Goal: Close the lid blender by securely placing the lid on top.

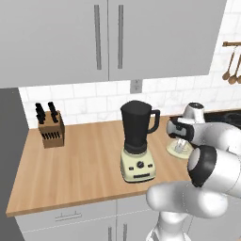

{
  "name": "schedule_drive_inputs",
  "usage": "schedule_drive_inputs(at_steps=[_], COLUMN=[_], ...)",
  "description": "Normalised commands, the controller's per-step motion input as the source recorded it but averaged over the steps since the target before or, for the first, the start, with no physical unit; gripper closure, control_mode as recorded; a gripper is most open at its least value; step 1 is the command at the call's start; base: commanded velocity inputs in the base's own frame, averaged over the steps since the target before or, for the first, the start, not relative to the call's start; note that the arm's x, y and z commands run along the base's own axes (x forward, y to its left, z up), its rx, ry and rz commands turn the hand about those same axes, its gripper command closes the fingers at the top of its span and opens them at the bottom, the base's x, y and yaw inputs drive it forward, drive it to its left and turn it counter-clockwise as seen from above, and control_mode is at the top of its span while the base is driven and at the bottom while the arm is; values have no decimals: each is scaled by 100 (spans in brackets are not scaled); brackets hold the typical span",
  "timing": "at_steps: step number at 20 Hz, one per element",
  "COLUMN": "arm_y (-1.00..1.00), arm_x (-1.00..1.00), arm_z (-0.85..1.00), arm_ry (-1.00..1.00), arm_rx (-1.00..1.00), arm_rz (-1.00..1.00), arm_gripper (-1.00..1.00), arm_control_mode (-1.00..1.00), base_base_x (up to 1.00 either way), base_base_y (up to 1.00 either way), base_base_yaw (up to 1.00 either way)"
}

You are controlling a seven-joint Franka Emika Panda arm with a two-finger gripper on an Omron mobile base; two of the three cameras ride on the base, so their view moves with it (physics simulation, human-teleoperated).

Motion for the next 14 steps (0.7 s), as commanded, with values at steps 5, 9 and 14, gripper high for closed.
schedule_drive_inputs(at_steps=[5, 9, 14], arm_y=[-11, 0, 9], arm_x=[-6, -59, -67], arm_z=[100, 100, 100], arm_ry=[-12, -9, -8], arm_rx=[0, 0, 0], arm_rz=[16, 7, 1], arm_gripper=[100, 100, 100], arm_control_mode=[-100, -100, -100], base_base_x=[0, 0, 0], base_base_y=[0, 0, 0], base_base_yaw=[0, 0, 0])
